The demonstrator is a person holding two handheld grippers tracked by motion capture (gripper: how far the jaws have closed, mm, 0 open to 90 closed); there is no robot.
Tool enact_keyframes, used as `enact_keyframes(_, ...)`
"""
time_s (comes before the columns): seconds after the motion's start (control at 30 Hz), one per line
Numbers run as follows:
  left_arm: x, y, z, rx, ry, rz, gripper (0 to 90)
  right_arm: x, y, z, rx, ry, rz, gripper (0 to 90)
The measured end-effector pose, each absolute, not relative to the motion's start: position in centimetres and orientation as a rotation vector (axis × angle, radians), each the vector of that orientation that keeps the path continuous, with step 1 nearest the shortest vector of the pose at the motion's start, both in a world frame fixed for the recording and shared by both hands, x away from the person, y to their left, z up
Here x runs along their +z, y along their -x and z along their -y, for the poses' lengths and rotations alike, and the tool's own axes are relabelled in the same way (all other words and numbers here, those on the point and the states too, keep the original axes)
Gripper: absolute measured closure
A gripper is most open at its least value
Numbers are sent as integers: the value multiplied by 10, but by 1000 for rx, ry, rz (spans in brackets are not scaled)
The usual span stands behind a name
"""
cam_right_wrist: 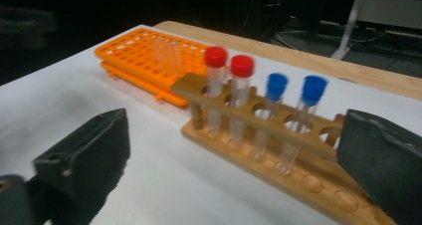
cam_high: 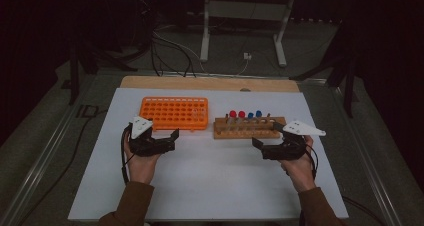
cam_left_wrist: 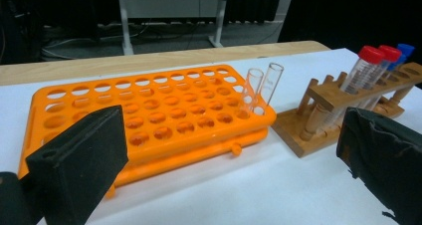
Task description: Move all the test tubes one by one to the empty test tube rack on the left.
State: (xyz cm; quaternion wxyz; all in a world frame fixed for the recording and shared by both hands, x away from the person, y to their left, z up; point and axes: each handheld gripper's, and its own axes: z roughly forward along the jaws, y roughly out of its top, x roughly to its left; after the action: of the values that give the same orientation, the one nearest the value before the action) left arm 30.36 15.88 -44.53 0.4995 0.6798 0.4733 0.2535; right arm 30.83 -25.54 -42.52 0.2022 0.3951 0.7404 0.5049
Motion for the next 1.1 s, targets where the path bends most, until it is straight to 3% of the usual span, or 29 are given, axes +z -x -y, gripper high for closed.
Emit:
enact_keyframes(0.47, -456, -289, -166, 595, -1600, -1156, 5, -445, -360, 268, 1254, -1340, -2012, 242)
enact_keyframes(0.53, -457, -289, -166, 587, -1601, -1149, 4, -446, -365, 267, 1239, -1328, -2017, 310)
enact_keyframes(0.63, -459, -290, -165, 581, -1611, -1149, 5, -448, -371, 261, 1206, -1242, -2036, 487)
enact_keyframes(1.1, -461, -290, -162, 555, -1632, -1138, 4, -461, -389, 242, 1169, -1268, -2038, 705)
